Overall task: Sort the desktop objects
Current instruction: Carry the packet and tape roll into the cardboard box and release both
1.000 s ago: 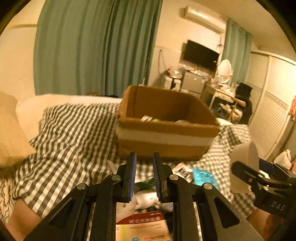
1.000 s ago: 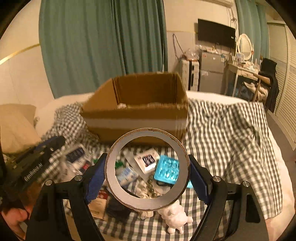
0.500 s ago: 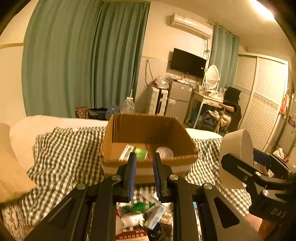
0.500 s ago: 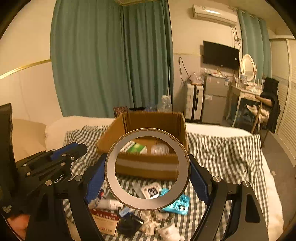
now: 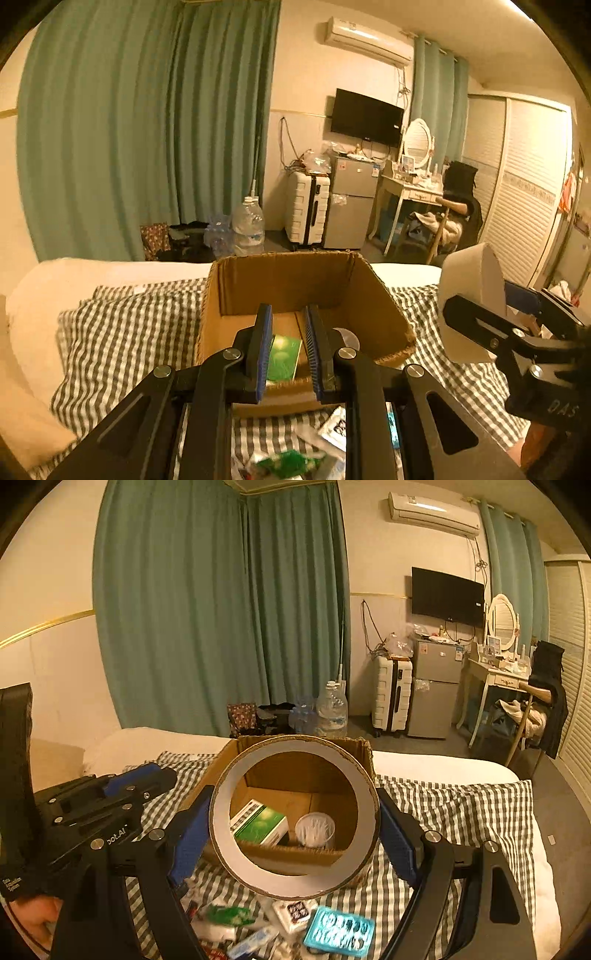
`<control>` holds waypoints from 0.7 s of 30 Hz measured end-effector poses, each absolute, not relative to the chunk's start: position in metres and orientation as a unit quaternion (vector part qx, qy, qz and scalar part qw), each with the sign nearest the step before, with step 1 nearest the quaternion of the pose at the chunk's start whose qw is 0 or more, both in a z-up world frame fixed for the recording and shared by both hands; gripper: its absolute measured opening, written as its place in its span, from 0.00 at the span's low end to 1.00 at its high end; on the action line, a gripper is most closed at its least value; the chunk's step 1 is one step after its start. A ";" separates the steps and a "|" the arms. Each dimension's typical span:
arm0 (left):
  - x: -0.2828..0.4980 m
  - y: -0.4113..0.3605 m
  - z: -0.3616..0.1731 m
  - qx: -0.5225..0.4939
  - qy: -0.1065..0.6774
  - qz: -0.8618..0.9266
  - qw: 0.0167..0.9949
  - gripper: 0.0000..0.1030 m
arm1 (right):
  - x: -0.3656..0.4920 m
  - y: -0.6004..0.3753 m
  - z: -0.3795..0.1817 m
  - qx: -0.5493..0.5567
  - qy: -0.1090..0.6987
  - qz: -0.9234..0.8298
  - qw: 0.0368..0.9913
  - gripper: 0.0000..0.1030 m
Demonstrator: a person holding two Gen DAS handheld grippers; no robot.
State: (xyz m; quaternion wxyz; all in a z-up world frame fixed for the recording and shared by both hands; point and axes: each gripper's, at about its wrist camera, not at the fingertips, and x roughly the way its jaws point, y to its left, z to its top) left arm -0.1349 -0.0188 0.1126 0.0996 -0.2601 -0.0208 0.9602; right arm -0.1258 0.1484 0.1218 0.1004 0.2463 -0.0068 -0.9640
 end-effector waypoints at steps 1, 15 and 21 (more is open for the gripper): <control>-0.142 -0.017 0.110 -0.263 -0.024 0.959 0.104 0.18 | -0.133 0.150 0.119 0.249 -0.009 -0.963 0.100 0.79; -0.225 -0.005 0.020 -0.344 -0.019 0.935 0.091 0.44 | -0.223 0.162 0.035 0.313 -0.034 -0.943 0.111 0.80; -0.205 -0.014 0.028 -0.307 -0.034 0.950 0.054 0.95 | -0.209 0.167 0.043 0.287 -0.044 -0.950 0.112 0.90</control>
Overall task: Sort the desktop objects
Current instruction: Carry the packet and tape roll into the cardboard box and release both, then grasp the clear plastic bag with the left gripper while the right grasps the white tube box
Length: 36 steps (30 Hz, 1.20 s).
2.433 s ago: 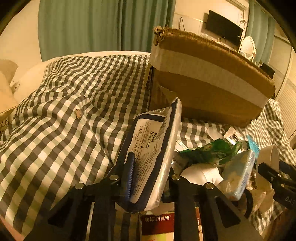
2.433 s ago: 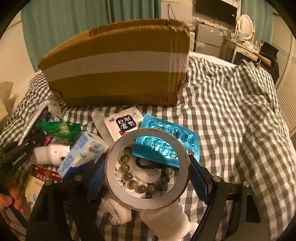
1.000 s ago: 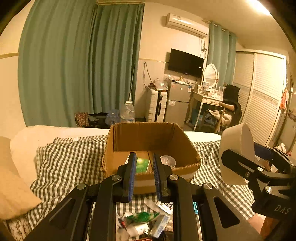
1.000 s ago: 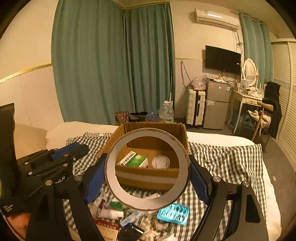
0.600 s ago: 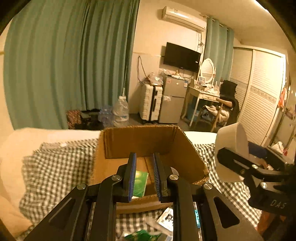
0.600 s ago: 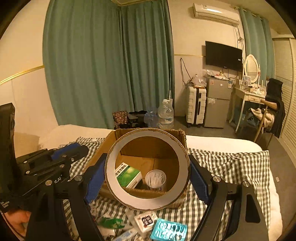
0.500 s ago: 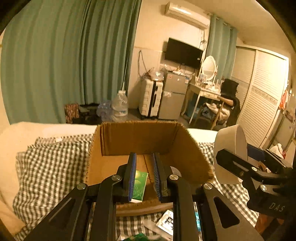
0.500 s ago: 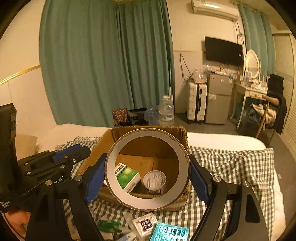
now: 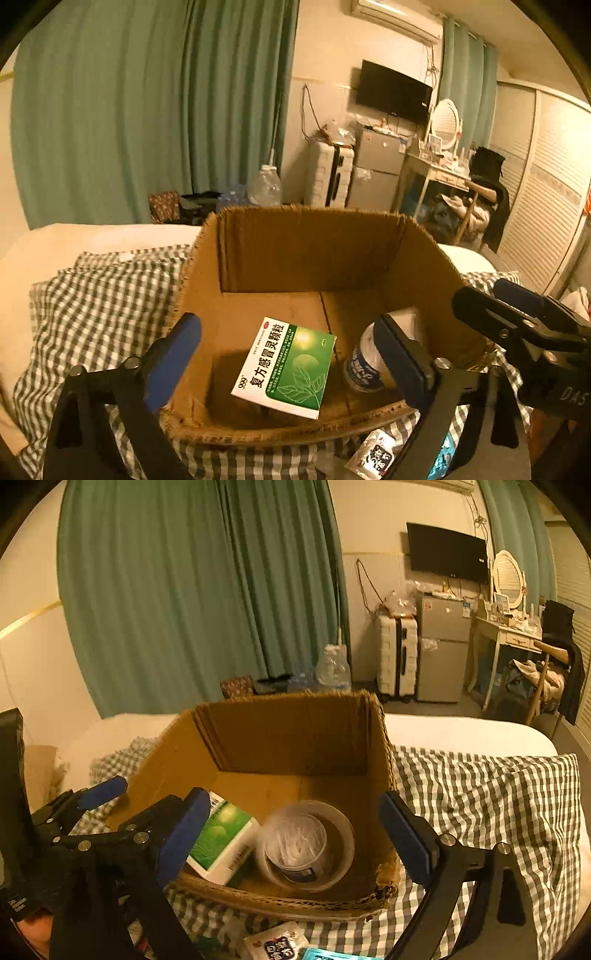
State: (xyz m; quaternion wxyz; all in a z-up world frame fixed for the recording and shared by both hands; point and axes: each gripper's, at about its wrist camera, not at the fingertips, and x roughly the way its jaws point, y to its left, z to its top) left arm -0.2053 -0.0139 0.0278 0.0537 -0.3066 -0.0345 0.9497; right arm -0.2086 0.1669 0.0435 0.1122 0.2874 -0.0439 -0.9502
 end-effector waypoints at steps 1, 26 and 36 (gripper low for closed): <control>-0.202 -0.014 0.032 -0.307 -0.034 0.950 0.050 0.95 | -0.203 0.166 0.048 0.285 -0.041 -0.952 0.108 0.90; -0.031 -0.046 0.036 -0.307 -0.034 0.951 -0.009 1.00 | -0.031 0.157 0.049 0.285 -0.061 -0.953 0.084 0.93; -0.041 -0.064 -0.065 -0.379 -0.100 0.919 -0.028 1.00 | -0.047 0.157 -0.035 0.370 -0.068 -0.923 0.079 0.93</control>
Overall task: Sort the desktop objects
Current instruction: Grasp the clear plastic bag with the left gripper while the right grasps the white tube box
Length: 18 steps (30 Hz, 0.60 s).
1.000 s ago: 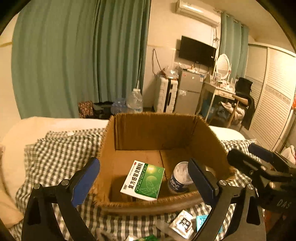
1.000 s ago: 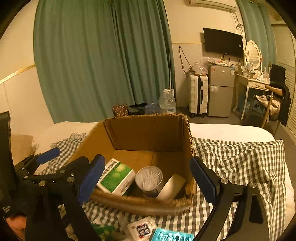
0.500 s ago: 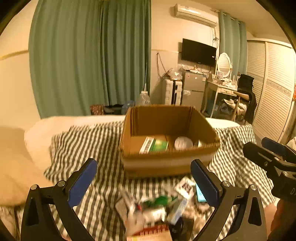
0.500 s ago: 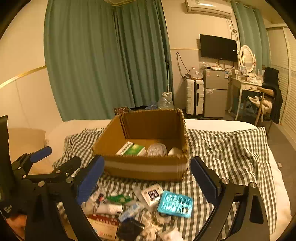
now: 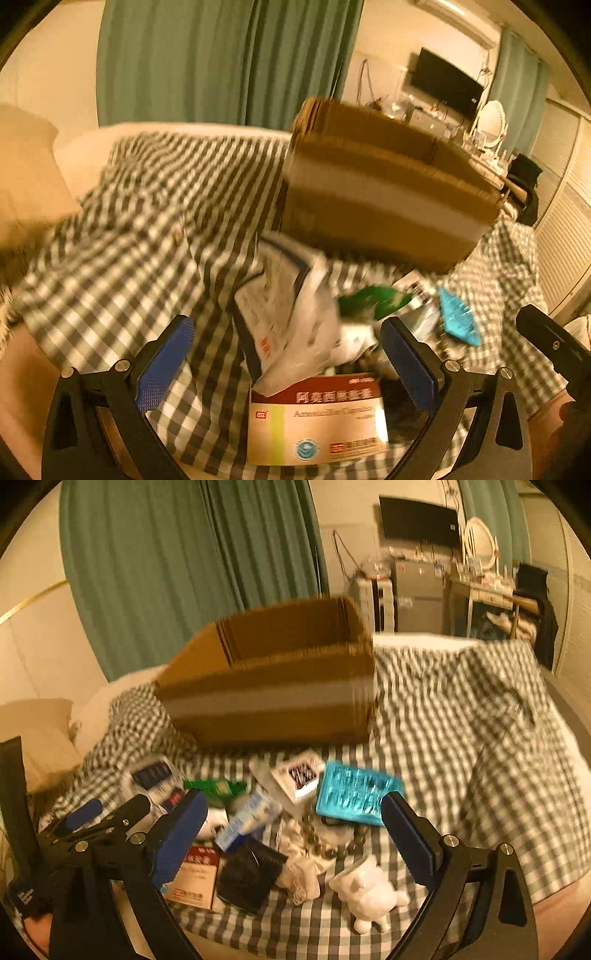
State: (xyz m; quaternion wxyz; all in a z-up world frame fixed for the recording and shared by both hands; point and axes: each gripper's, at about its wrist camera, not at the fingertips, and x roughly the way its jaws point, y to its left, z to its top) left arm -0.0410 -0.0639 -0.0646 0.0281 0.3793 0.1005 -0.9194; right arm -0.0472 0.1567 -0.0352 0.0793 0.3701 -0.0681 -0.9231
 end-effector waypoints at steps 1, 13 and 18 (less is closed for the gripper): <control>-0.044 -0.064 -0.071 0.382 0.100 -0.918 0.029 1.00 | -0.050 0.154 -0.041 0.377 -0.067 -0.920 0.082 0.93; -0.068 -0.066 -0.099 0.388 0.072 -0.918 0.025 0.86 | -0.096 0.115 -0.091 0.433 -0.050 -0.893 0.112 0.62; -0.074 -0.066 -0.106 0.394 0.065 -0.917 0.014 0.43 | -0.101 0.106 -0.102 0.443 -0.050 -0.886 0.128 0.36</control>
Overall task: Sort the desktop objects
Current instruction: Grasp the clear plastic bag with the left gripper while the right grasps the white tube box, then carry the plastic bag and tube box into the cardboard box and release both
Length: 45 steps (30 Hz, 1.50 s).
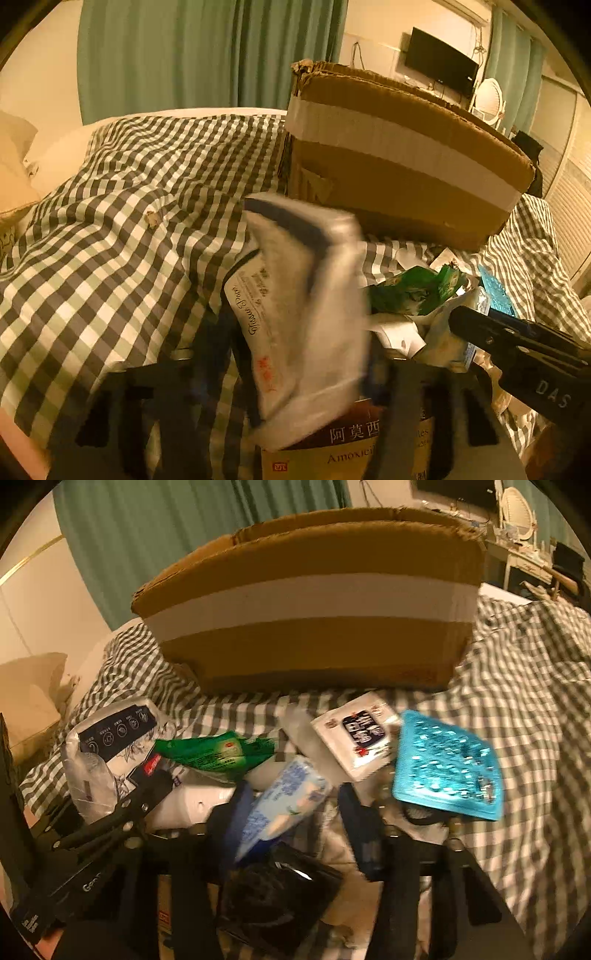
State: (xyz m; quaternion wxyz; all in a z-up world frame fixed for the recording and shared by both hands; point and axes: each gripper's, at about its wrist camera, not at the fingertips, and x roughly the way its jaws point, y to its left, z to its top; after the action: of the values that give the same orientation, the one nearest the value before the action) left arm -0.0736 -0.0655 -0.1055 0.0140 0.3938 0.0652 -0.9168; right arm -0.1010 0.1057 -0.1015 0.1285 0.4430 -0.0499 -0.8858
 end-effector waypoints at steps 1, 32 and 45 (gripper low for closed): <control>-0.074 -0.065 -0.105 0.394 0.061 -0.917 0.012 0.32 | -0.100 0.104 -0.101 0.443 -0.045 -0.886 0.129 0.36; -0.026 -0.039 -0.010 0.314 0.052 -0.948 -0.031 0.19 | -0.035 0.113 -0.009 0.364 -0.040 -0.919 0.149 0.30; -0.079 -0.018 0.070 0.265 0.014 -0.963 -0.046 0.19 | -0.078 0.116 0.077 0.293 -0.012 -0.944 0.149 0.30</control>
State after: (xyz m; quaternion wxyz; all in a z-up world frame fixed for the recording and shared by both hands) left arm -0.0790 -0.0179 0.0697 -0.0460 0.2655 0.0139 -0.9629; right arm -0.0779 0.1162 0.0772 0.1488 0.2931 -0.0124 -0.9444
